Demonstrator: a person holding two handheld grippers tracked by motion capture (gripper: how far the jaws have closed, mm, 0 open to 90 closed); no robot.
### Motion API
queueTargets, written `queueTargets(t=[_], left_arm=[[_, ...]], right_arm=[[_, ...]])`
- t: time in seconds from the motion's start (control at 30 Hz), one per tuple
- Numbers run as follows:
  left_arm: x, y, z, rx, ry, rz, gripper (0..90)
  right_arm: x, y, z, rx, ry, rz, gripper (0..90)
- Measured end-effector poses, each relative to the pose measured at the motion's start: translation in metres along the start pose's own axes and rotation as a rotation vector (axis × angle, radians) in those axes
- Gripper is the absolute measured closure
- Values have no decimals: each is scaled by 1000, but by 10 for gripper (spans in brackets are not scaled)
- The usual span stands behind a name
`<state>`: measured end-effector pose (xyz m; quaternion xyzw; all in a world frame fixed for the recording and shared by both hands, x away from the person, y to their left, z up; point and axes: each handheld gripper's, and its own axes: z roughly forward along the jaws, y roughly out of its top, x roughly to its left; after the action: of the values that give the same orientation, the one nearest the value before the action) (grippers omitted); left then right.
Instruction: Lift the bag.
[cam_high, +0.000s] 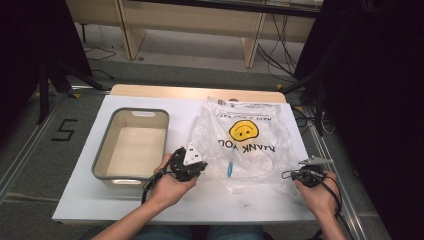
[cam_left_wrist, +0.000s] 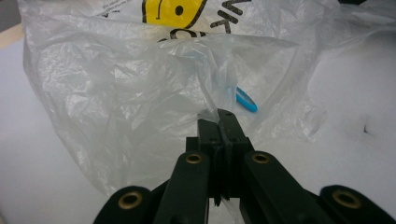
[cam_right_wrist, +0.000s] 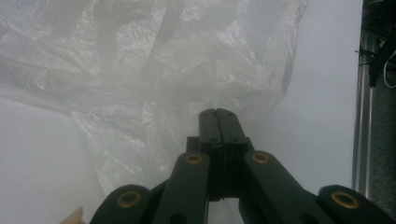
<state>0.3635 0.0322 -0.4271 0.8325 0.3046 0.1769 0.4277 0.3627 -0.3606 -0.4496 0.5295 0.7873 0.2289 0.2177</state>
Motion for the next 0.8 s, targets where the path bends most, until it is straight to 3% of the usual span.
queueTargets(t=[0.27,0.57,0.8], left_arm=[[0,12,-12,-112,10,11,895],[3,18,-17,-162,16,6,895],[0,30,-25,-232,7,10,895]], right_arm=[[1,3,-1,-28,-6,-1,900],[1,5,-3,-54,-14,-7,900],[6,9,-4,-77,-6,-13,900]])
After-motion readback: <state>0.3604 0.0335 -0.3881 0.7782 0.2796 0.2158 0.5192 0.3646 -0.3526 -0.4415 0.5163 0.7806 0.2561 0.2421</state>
